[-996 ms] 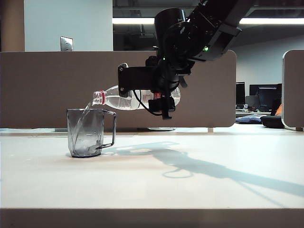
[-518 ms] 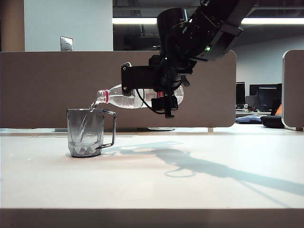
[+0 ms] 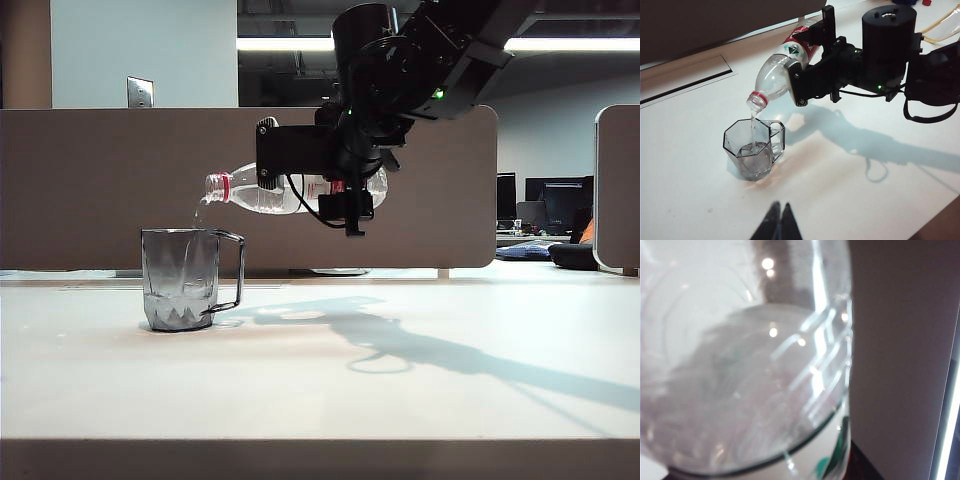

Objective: Pick up the mineral water bottle on the table and pour water into the mug until it's half full.

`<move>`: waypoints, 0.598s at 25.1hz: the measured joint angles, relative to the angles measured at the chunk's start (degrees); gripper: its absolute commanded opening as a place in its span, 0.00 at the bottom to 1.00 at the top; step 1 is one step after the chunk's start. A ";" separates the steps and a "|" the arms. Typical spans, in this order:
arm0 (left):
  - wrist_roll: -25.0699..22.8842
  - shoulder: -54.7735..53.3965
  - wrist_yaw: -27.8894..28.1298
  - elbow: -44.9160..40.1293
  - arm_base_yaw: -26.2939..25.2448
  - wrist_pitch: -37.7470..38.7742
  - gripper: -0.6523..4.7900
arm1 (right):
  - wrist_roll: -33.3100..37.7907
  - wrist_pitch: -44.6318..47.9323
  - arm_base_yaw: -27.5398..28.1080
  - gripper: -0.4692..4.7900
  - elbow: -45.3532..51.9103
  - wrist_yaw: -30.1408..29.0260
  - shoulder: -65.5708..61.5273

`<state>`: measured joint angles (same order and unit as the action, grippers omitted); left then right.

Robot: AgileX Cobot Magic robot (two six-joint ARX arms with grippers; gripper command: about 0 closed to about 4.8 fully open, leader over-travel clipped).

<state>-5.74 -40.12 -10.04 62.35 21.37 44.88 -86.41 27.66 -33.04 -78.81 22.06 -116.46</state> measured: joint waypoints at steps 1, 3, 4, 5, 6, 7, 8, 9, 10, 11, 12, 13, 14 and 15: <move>0.00 0.00 0.00 0.00 0.00 0.00 0.12 | 0.00 0.00 0.00 0.73 0.00 0.00 -0.02; 0.00 0.00 0.00 0.00 0.00 0.00 0.12 | -0.02 0.00 -0.02 0.73 0.00 0.00 0.00; 0.00 0.00 0.00 0.00 0.00 0.00 0.12 | -0.02 0.00 -0.02 0.73 0.00 0.00 0.00; 0.00 0.00 0.00 0.00 0.00 0.00 0.12 | 0.00 0.00 -0.02 0.72 0.00 0.00 -0.02; 0.00 0.00 0.00 0.00 0.00 0.00 0.12 | -0.02 0.00 -0.02 0.72 0.00 0.02 0.00; 0.00 0.00 0.00 0.00 0.00 0.00 0.12 | -0.35 0.00 -0.02 0.72 0.00 0.02 0.00; 0.00 0.00 0.00 0.00 0.00 0.00 0.12 | -0.63 0.04 -0.02 0.72 0.00 0.02 0.00; 0.00 0.00 0.00 0.00 0.00 0.00 0.12 | -0.79 0.13 -0.04 0.72 0.00 0.02 0.00; 0.00 0.00 0.00 0.00 0.00 0.00 0.12 | -0.90 0.39 -0.07 0.72 0.00 0.02 0.00; 0.00 0.00 0.00 0.00 0.00 0.00 0.12 | -0.96 0.83 -0.09 0.72 -0.02 0.04 0.00; 0.00 0.00 0.00 0.00 0.00 0.00 0.12 | -0.98 0.94 -0.09 0.72 -0.09 0.04 0.00; 0.00 0.00 0.00 0.00 0.00 0.00 0.12 | -1.03 1.16 -0.09 0.72 -0.11 0.04 0.04; 0.00 0.00 0.00 0.00 0.00 0.00 0.12 | -1.03 1.16 -0.09 0.72 -0.11 0.07 0.09; 0.00 0.00 0.00 0.00 0.00 0.00 0.12 | -1.03 1.18 -0.09 0.72 -0.11 0.07 0.09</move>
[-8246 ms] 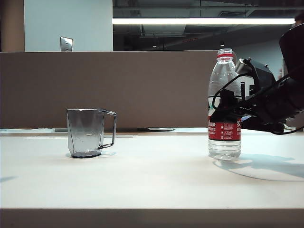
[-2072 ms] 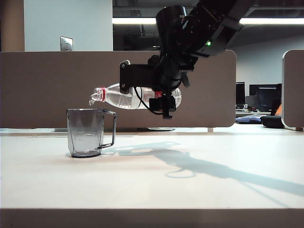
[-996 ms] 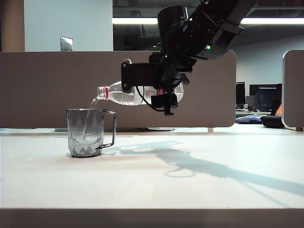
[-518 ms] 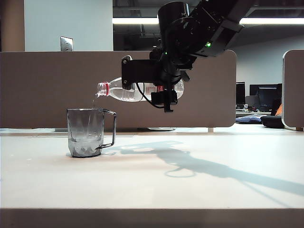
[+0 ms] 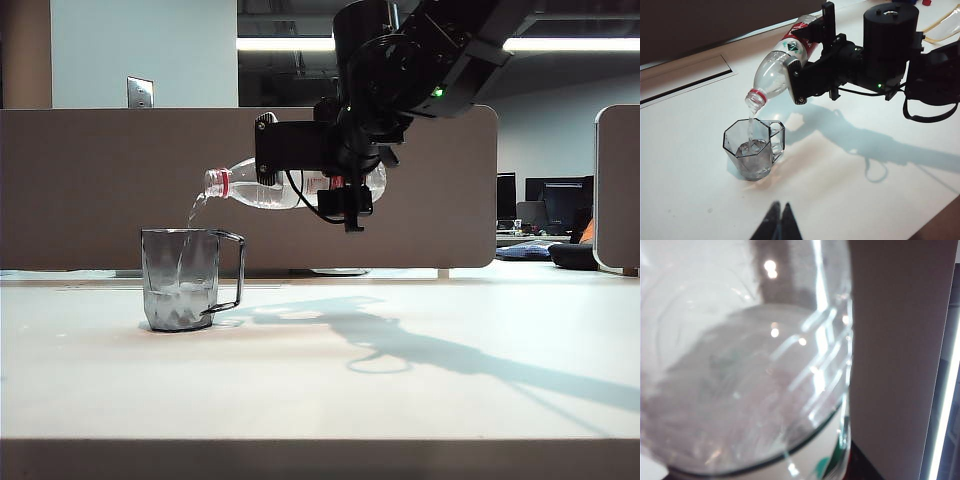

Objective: Pick up the mineral water bottle on the table and pour water into the mug until it's half full.

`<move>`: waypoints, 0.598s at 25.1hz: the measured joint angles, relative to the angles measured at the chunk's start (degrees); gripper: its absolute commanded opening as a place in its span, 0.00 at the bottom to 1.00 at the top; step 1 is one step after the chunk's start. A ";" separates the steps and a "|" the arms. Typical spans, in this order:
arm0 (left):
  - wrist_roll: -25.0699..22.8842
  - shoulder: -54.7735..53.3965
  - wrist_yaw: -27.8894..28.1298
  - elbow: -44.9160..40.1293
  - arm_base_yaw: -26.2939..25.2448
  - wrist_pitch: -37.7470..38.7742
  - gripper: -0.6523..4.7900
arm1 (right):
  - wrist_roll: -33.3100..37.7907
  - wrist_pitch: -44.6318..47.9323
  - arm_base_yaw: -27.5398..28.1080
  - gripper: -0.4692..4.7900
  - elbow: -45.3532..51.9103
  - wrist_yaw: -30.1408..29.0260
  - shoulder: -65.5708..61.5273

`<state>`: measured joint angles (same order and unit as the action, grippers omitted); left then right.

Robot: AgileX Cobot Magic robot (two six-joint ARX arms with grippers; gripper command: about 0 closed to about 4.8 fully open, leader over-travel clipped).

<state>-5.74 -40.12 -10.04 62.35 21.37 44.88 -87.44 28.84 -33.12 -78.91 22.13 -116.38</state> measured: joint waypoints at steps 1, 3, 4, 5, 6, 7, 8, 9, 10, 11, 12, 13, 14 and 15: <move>0.00 0.00 0.02 0.00 0.00 0.00 0.12 | 0.00 -0.02 0.00 0.72 0.00 0.00 -0.02; 0.00 0.00 0.00 0.00 0.00 0.00 0.12 | 0.85 -0.02 0.02 0.72 0.00 0.09 0.00; 0.00 0.00 0.00 0.00 0.00 0.00 0.12 | 2.56 -0.09 0.02 0.72 0.00 0.44 0.00; 0.00 0.00 0.00 0.00 0.00 0.00 0.12 | 3.78 -0.22 0.02 0.72 0.00 0.68 0.00; 0.00 0.00 0.00 0.00 0.00 0.00 0.12 | 5.99 -0.87 0.02 0.72 0.00 1.16 0.00; -0.02 0.00 0.00 0.00 0.00 0.00 0.12 | 7.21 -1.42 0.02 0.72 -0.02 1.42 0.00; -0.04 0.00 0.00 0.00 0.00 0.00 0.12 | 9.20 -2.29 0.04 0.72 -0.02 1.51 0.00; -0.04 0.00 0.00 0.00 0.00 0.00 0.12 | 10.43 -2.69 0.07 0.72 -0.02 1.53 0.00; -0.04 0.00 0.00 0.00 0.00 0.00 0.12 | 12.96 -2.84 0.07 0.72 0.00 1.68 0.00; -0.04 0.00 0.00 0.00 0.00 0.00 0.12 | 14.51 -2.84 0.04 0.73 -0.02 1.68 0.00; -0.07 0.00 0.00 0.00 0.00 0.00 0.12 | 17.40 -3.13 -0.04 0.73 -0.02 1.70 0.00; -0.07 0.00 0.00 0.00 0.00 0.00 0.12 | 19.17 -4.11 -0.09 0.73 -0.02 1.70 0.24; -0.07 0.00 0.02 0.00 0.00 0.00 0.12 | 22.40 -6.47 -0.24 0.73 0.00 1.55 0.76; -0.07 0.00 0.02 0.00 -0.02 -0.02 0.12 | 25.99 -8.31 -0.28 0.73 0.02 1.16 1.44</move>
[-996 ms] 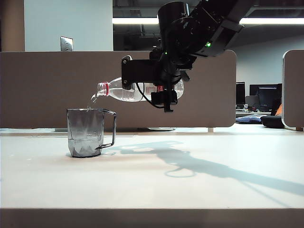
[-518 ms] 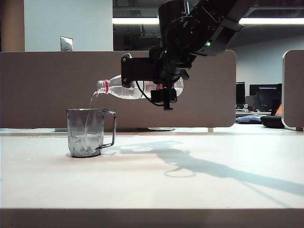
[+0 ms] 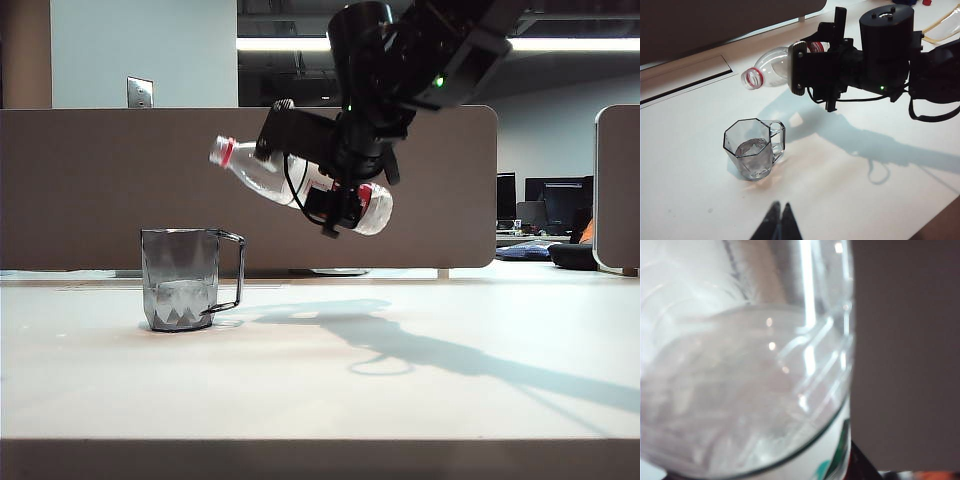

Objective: Pick up the mineral water bottle on the table and pour water into the mug until it's half full.

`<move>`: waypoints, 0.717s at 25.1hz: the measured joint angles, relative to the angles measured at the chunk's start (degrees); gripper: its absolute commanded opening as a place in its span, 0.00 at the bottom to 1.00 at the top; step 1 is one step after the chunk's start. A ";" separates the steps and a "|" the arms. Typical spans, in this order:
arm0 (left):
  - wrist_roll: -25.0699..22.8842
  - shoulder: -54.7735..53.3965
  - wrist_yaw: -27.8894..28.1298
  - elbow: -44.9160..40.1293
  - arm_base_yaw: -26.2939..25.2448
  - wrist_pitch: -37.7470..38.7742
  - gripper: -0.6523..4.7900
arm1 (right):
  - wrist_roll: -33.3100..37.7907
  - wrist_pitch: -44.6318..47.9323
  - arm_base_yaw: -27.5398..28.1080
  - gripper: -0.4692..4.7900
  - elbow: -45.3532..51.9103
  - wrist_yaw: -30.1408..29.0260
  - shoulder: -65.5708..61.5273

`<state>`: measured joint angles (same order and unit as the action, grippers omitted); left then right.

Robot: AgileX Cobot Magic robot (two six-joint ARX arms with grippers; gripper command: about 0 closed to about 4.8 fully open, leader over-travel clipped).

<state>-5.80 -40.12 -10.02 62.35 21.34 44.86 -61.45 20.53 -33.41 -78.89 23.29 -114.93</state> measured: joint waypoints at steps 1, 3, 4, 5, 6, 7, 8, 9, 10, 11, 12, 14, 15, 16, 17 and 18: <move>0.00 0.00 0.00 0.00 0.00 -0.02 0.12 | 5.42 -1.99 -0.04 0.73 0.00 -0.63 0.96; 0.00 0.00 0.00 0.00 0.00 -0.02 0.12 | 15.69 -3.93 0.00 0.73 0.00 -1.53 2.84; 0.00 0.00 0.00 0.00 0.00 -0.02 0.12 | 20.31 -4.66 0.02 0.73 0.00 -1.79 3.76; 0.00 -0.02 0.00 0.00 0.00 -0.02 0.12 | 28.41 -5.53 0.07 0.73 -0.02 -2.40 5.25; 0.02 -0.02 0.00 0.00 0.00 -0.02 0.12 | 37.24 -6.05 0.13 0.73 -0.02 -3.13 6.84; 0.00 -0.02 0.00 0.00 0.00 -0.02 0.12 | 40.48 -6.01 0.24 0.73 -0.04 -3.56 7.32; 0.02 -0.02 0.00 0.00 0.00 -0.02 0.12 | 43.58 -5.84 0.33 0.73 -0.11 -4.09 7.72; 0.00 -0.02 -0.02 0.00 0.00 -0.02 0.12 | 47.45 -5.90 0.39 0.73 -0.09 -4.26 8.07; 0.00 -0.02 0.00 0.00 0.00 -0.02 0.12 | 49.46 -6.34 0.72 0.73 -0.07 -4.33 8.15; 0.00 -0.02 0.00 0.00 0.00 0.02 0.12 | 52.59 -7.41 0.92 0.73 -0.07 -4.48 8.20; 0.00 -0.02 0.00 0.00 0.00 0.09 0.12 | 54.29 -8.20 1.27 0.73 -0.04 -4.74 8.20; -0.13 -0.02 0.00 0.00 0.00 1.07 0.12 | 58.31 -10.25 2.56 0.73 0.00 -5.79 8.20; -0.57 -0.04 0.00 0.00 0.00 1.42 0.12 | 59.08 -10.67 3.13 0.73 0.02 -5.90 8.20; -0.92 -0.07 0.02 0.00 0.00 1.64 0.12 | 59.93 -11.13 3.74 0.73 0.02 -6.45 8.20; -1.11 -0.07 0.02 0.00 0.00 1.75 0.12 | 60.57 -11.21 4.20 0.73 0.02 -6.84 8.20; -1.29 -0.07 0.00 0.00 0.00 1.88 0.12 | 61.33 -11.43 4.79 0.73 0.02 -7.23 8.20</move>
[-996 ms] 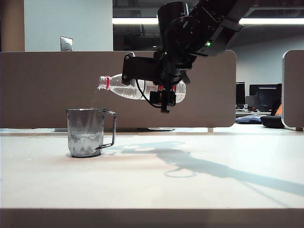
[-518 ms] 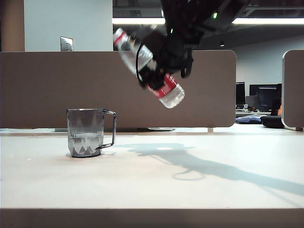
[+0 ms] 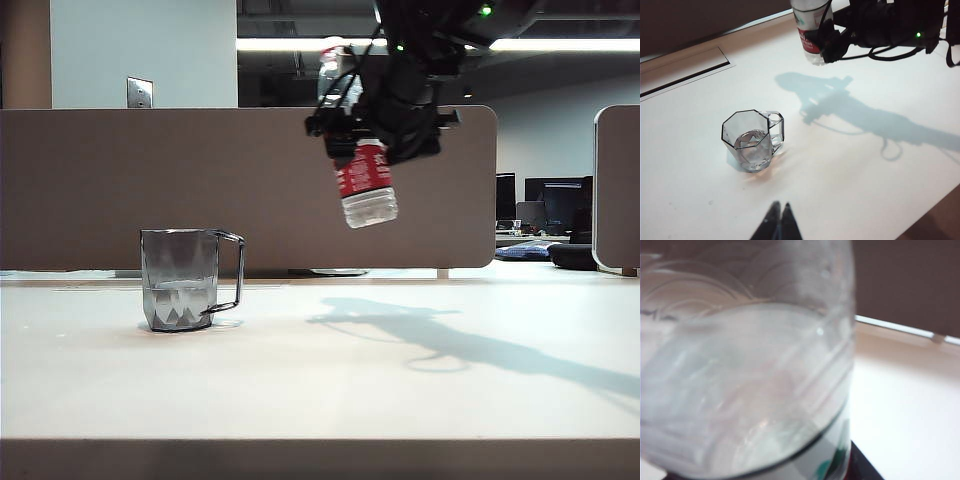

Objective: Pick up the mineral water bottle on the table and pour water into the mug until it's half full.

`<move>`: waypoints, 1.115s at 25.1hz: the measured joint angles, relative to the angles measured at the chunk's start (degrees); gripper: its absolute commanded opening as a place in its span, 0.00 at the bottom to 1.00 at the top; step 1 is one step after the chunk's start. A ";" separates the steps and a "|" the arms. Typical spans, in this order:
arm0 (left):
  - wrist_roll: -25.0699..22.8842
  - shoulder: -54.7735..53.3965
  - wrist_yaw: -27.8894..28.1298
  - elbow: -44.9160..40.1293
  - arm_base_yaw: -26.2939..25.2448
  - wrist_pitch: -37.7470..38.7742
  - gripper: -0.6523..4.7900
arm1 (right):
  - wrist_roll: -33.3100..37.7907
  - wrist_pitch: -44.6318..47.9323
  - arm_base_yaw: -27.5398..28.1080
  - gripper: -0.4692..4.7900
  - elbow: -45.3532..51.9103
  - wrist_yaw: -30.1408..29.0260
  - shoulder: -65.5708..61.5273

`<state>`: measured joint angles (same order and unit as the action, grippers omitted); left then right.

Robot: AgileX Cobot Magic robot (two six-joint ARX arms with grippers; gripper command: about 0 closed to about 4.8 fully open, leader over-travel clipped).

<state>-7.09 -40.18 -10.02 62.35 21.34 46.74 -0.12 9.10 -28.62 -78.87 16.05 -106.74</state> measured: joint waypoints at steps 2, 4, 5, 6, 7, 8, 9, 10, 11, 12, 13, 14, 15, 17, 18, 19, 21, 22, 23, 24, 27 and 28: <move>-0.07 0.00 0.02 0.00 -0.02 0.07 0.12 | 1.99 -0.81 1.46 0.73 0.00 -1.66 0.02; -0.76 0.00 0.04 0.00 -0.04 0.20 0.12 | 5.29 -2.29 3.15 0.73 0.33 -4.17 0.07; -1.03 0.00 0.02 0.00 -0.04 0.26 0.12 | 6.73 -2.16 4.07 0.73 1.66 -5.95 0.37; -1.05 0.00 0.04 0.00 -0.07 0.26 0.12 | 7.15 -2.14 4.46 0.73 2.73 -6.64 0.61; -1.05 0.00 0.04 0.00 -0.09 0.26 0.12 | 7.37 -2.16 4.68 0.73 3.91 -6.88 0.92; -1.05 0.00 0.04 0.00 -0.09 0.26 0.12 | 7.43 -2.08 4.90 0.73 4.96 -7.04 1.05; -1.07 0.00 0.07 0.00 -0.09 0.26 0.12 | 7.43 -1.62 4.94 0.72 6.47 -7.21 1.36; -1.07 0.00 0.13 0.00 -0.09 0.28 0.12 | 7.43 -1.20 4.92 0.72 7.98 -7.30 1.60; -1.07 0.00 0.20 0.00 -0.09 0.31 0.12 | 7.43 0.31 4.90 0.72 10.38 -7.74 2.03; -1.09 0.00 0.22 0.00 -0.09 0.42 0.12 | 7.43 2.03 4.87 0.72 12.63 -8.13 2.62; -1.11 0.00 0.24 0.00 -0.09 0.52 0.12 | 7.41 4.76 4.83 0.72 15.50 -8.39 3.39; -1.11 0.00 0.24 0.00 -0.09 0.52 0.12 | 7.43 6.88 4.83 0.72 17.16 -8.48 3.78; -1.11 0.00 0.24 0.00 -0.09 0.57 0.12 | 7.43 10.08 4.83 0.72 19.32 -8.57 3.93; -1.11 0.00 0.24 0.00 -0.09 0.79 0.12 | 7.21 15.45 4.85 0.72 23.12 -8.50 3.96; -1.14 0.00 0.24 0.00 -0.09 0.96 0.12 | 7.17 16.44 4.87 0.72 24.09 -8.37 3.93; -1.11 0.00 0.24 0.00 -0.09 1.18 0.12 | 7.17 17.22 4.87 0.71 24.96 -8.35 3.93; -1.14 0.00 0.24 0.00 -0.09 1.90 0.12 | 7.15 18.69 4.85 0.70 26.34 -8.37 3.93; -1.14 0.00 0.24 0.00 -0.09 2.23 0.12 | 7.15 19.34 4.85 0.70 26.80 -8.35 3.93; -1.14 0.00 0.24 0.00 -0.09 2.34 0.12 | 7.13 20.06 4.85 0.70 27.32 -8.22 3.93; -1.14 0.00 0.24 0.00 -0.09 2.36 0.12 | 7.13 20.74 4.85 0.70 27.80 -7.67 3.93; -1.16 0.00 0.24 0.00 -0.09 2.36 0.12 | 7.06 22.29 4.94 0.70 28.96 -7.21 3.93; -1.16 0.00 0.24 0.00 -0.09 2.36 0.12 | 7.04 22.95 4.96 0.70 29.64 -7.13 3.96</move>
<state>-8.25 -40.18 -9.78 62.35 21.26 49.10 6.92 32.05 -23.66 -49.23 8.93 -102.78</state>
